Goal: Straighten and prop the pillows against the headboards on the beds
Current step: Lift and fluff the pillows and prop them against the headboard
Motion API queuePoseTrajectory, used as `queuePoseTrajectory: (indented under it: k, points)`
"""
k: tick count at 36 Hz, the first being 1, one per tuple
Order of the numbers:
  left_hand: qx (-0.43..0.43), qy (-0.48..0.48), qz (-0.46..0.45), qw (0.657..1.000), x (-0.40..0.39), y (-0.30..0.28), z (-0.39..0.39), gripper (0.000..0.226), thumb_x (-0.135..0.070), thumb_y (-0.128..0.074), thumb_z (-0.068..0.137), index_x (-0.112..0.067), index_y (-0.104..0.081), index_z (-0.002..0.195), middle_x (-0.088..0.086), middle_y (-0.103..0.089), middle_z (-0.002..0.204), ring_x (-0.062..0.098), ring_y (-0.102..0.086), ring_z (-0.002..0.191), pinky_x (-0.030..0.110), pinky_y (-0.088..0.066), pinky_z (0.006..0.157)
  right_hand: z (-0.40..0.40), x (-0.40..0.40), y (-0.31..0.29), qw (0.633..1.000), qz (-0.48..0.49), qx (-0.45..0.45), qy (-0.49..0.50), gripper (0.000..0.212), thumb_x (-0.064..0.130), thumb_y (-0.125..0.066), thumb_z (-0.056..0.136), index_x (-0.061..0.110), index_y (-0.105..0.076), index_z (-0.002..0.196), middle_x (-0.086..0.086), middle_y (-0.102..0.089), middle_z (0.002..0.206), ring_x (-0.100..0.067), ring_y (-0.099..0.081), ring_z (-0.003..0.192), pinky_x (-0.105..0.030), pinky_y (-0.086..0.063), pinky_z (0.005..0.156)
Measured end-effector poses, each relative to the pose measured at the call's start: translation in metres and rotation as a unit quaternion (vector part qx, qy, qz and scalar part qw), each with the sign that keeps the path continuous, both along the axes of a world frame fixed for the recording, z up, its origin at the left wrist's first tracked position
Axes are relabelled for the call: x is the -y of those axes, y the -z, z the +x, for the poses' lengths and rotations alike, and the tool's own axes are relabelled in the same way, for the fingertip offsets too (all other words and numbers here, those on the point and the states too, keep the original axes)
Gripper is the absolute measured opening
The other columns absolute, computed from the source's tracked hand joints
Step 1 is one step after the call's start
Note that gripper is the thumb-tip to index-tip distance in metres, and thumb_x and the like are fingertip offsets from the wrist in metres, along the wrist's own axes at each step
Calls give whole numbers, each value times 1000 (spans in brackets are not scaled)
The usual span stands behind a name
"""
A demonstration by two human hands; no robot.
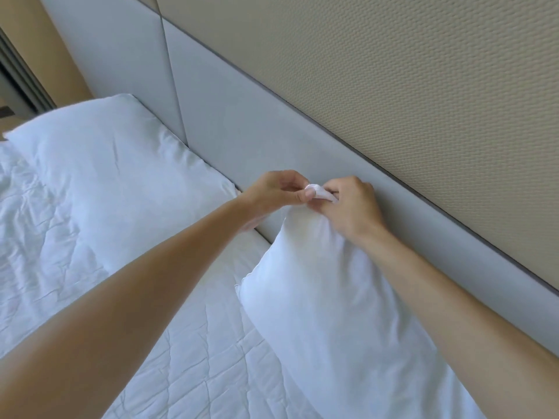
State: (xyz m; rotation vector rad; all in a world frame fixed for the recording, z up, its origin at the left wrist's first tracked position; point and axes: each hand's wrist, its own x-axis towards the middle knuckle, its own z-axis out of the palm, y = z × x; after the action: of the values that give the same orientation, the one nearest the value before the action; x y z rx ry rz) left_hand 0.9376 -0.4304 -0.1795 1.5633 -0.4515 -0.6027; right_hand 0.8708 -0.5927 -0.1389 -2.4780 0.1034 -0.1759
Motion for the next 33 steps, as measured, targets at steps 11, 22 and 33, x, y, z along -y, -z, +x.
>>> queuePoseTrajectory:
  k: [11, 22, 33]
  points:
    - [-84, 80, 77, 990, -2, 46, -16, 44, -35, -82, 70, -8, -70, 103, 13, -73, 106, 28, -70, 98, 46, -54, 94, -5, -3, 2, 999, -1, -32, -19, 31, 46, -73, 80, 16, -67, 84, 3, -68, 73, -14, -64, 71, -30, -48, 58]
    - [-37, 16, 57, 998, -7, 59, -11, 20, -28, -81, 72, -11, -73, 80, 16, -72, 87, 26, -67, 79, 41, -54, 71, -1, -17, 1, 997, -65, 27, 11, 50, 23, -75, 82, 13, -35, 53, 3, -31, 46, -18, -29, 49, -31, -25, 46]
    - [43, -44, 187, 980, -25, 131, -32, 51, -14, -76, 76, -11, -31, 53, 0, -27, 58, 14, -23, 58, 30, -17, 57, -17, -16, -5, 998, -12, 68, 6, 20, 22, -77, 81, 11, -66, 69, -4, -58, 62, -27, -51, 69, -22, -37, 51]
